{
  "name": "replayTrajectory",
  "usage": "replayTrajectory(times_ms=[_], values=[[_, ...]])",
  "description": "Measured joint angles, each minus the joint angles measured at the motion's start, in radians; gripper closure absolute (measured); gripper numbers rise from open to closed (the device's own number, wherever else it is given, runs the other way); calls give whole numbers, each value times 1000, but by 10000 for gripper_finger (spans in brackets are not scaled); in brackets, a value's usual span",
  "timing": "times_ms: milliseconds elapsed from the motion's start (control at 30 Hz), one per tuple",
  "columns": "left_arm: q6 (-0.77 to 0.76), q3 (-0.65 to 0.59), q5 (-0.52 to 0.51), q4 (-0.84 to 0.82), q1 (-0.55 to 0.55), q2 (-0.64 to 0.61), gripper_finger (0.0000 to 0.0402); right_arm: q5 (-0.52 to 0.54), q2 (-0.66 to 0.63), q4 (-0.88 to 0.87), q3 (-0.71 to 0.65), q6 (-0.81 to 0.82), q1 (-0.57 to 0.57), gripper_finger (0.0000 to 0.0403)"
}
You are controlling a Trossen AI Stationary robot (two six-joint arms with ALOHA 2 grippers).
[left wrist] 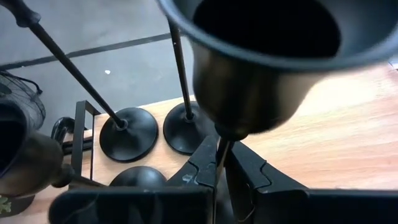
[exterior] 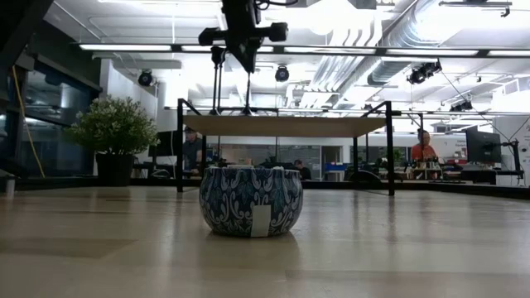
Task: Pick & Place candle stick holders
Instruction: Put the black candle holder on the shelf
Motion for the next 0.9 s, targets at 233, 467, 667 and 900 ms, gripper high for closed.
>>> replayTrajectory(times_ms=[233, 467, 667, 900], values=[[8, 0, -10, 1, 0, 0, 392, 0, 0, 0, 0, 0, 0, 195], [25, 0, -8, 1, 0, 0, 391, 0, 0, 0, 0, 0, 0, 195], [52, 0, -7, -1, 0, 0, 368, 0, 0, 0, 0, 0, 0, 195], [79, 0, -5, -1, 0, 1, 317, 0, 0, 0, 0, 0, 0, 195]])
